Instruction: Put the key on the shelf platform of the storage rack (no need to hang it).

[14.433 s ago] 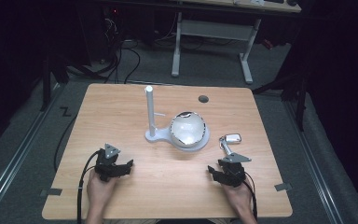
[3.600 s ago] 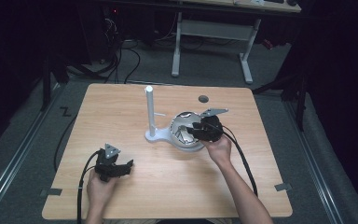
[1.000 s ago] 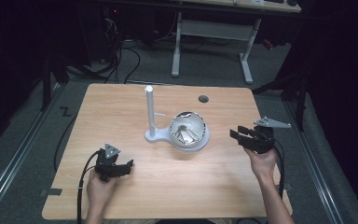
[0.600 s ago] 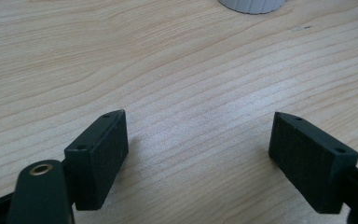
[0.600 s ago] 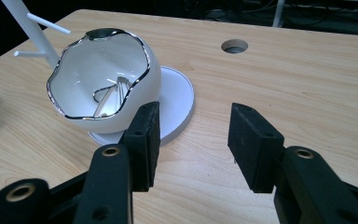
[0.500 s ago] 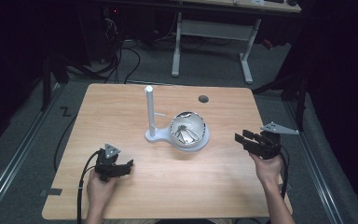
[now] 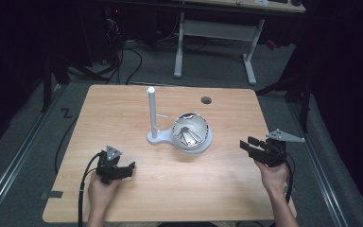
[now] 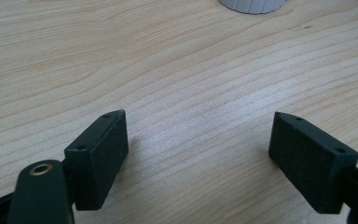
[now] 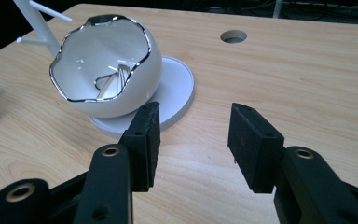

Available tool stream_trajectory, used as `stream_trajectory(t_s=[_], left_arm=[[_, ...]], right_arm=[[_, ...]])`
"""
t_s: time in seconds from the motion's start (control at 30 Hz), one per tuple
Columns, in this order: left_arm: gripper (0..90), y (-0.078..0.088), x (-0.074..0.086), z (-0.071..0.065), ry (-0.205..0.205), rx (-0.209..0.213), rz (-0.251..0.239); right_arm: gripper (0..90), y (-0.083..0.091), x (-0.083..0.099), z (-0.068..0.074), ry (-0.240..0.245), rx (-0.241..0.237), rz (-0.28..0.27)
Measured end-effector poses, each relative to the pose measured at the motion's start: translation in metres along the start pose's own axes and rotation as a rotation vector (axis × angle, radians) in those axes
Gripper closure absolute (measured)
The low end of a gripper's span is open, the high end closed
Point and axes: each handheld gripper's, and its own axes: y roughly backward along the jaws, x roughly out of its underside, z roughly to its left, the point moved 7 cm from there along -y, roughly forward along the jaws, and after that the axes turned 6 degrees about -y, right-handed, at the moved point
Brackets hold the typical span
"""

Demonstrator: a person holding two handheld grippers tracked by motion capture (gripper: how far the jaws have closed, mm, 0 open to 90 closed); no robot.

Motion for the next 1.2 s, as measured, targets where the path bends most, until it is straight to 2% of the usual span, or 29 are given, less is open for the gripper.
stream_trajectory(t_s=[0.5,1.2], left_arm=[[20.0,0.000,0.000,0.000,-0.001,0.000,0.000],[20.0,0.000,0.000,0.000,-0.002,0.001,0.000]], right_arm=[[54.3,-0.001,0.017,0.002,-0.015,-0.013,0.016],[54.3,-0.016,0.040,0.009,-0.034,-0.035,0.058]])
